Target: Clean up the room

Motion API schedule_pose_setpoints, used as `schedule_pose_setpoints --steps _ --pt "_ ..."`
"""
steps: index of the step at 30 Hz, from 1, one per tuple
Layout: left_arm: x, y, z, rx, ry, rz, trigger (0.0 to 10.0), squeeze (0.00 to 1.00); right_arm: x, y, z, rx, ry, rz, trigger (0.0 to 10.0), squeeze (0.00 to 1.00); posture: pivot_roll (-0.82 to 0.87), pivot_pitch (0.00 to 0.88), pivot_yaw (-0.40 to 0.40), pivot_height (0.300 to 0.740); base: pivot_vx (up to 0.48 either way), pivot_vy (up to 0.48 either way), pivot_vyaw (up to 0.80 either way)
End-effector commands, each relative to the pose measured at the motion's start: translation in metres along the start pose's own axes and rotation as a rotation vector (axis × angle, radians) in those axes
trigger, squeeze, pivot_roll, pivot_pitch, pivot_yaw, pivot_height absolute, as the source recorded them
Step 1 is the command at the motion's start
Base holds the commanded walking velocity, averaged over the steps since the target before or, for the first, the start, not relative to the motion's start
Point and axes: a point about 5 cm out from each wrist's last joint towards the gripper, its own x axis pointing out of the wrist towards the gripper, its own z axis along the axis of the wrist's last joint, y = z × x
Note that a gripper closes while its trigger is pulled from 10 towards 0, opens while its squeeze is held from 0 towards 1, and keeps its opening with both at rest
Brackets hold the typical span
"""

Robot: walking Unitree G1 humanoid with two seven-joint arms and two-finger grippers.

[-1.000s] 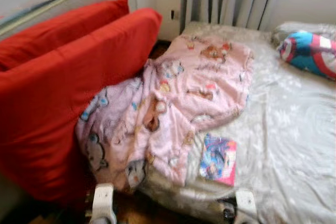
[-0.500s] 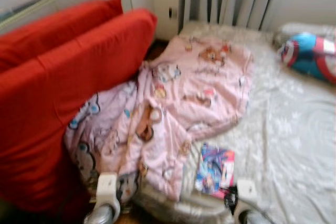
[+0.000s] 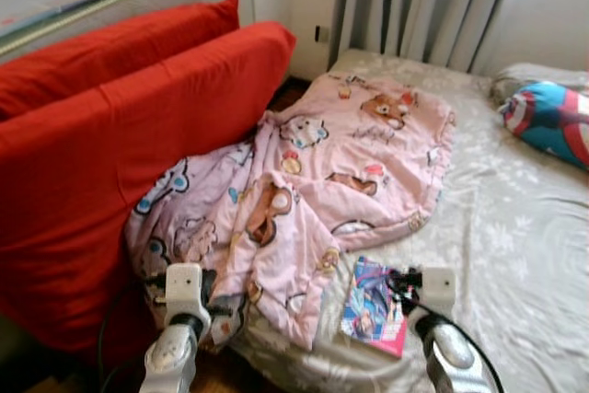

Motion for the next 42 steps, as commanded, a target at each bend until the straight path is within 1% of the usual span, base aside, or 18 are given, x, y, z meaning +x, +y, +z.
schedule_pose_setpoints --steps 1,4,6,9,11,14,16,17,21,30,32,34,40,42 --pt "-0.003 0.003 0.003 0.002 -0.036 0.007 10.0 0.00 -0.002 0.001 0.001 0.000 -0.030 0.004 10.0 0.00 -0.07 0.033 -0.048 0.740 0.000 0.000 0.00" --pt "-0.010 0.005 0.005 0.007 -0.069 0.007 10.0 0.00 -0.007 0.001 0.002 0.003 -0.069 0.009 10.0 0.00 -0.07 0.027 -0.046 0.740 0.000 0.000 0.00" --pt "-0.012 0.005 0.005 0.006 -0.073 0.006 10.0 0.00 -0.008 0.000 0.003 0.003 -0.084 -0.001 10.0 0.00 -0.07 0.026 -0.045 0.740 0.000 0.000 0.00" --pt "-0.012 0.004 0.005 0.005 -0.072 0.003 10.0 0.00 -0.007 -0.002 0.007 0.000 -0.101 -0.033 10.0 0.00 -0.07 0.024 -0.042 0.740 0.000 0.000 0.00" --pt "-0.007 -0.001 0.008 0.001 -0.070 -0.013 10.0 0.00 -0.003 0.000 0.011 0.003 -0.106 -0.052 10.0 0.00 -0.08 0.022 -0.036 0.740 0.000 0.000 0.00" --pt "-0.003 -0.004 0.013 -0.003 -0.079 -0.019 10.0 0.00 -0.002 0.003 0.014 0.005 -0.112 -0.054 10.0 0.00 -0.08 0.021 -0.034 0.740 0.000 0.000 0.00" --pt "0.000 -0.006 0.016 -0.004 -0.086 -0.027 10.0 0.00 0.000 0.004 0.015 -0.019 -0.106 -0.065 10.0 0.00 -0.08 0.033 -0.030 0.740 0.000 0.000 0.00" --pt "0.001 -0.007 0.019 -0.004 -0.088 -0.030 10.0 0.00 0.001 0.004 0.015 -0.029 -0.093 -0.076 10.0 0.00 -0.08 0.056 -0.028 0.740 0.000 0.000 0.00" --pt "0.002 -0.006 0.021 -0.004 -0.093 -0.029 10.0 0.00 0.002 0.002 0.016 -0.025 -0.082 -0.095 10.0 0.00 -0.08 0.060 -0.029 0.740 0.000 0.000 0.00" --pt "0.001 -0.007 0.019 0.000 -0.070 -0.023 10.0 0.00 0.003 0.012 0.014 -0.026 -0.063 -0.074 10.0 0.00 -0.07 0.076 -0.032 0.690 0.000 0.000 0.00" --pt "0.000 -0.007 0.019 -0.002 -0.067 -0.025 10.0 0.00 0.004 0.016 0.017 -0.019 -0.083 -0.054 10.0 0.00 -0.07 0.082 -0.030 0.690 0.000 0.000 0.00" --pt "0.000 -0.007 0.019 -0.001 -0.066 -0.025 10.0 0.00 0.005 0.017 0.017 -0.018 -0.084 -0.052 10.0 0.00 -0.07 0.084 -0.030 0.690 0.000 0.000 0.00" --pt "0.001 -0.006 0.019 -0.001 -0.065 -0.024 10.0 0.00 0.005 0.017 0.017 -0.020 -0.078 -0.057 10.0 0.00 -0.07 0.088 -0.030 0.690 0.000 0.000 0.00" --pt "0.001 -0.007 0.020 0.001 -0.063 -0.023 10.0 0.00 0.006 0.017 0.016 -0.027 -0.059 -0.061 10.0 0.00 -0.07 0.087 -0.030 0.690 0.000 0.000 0.00"
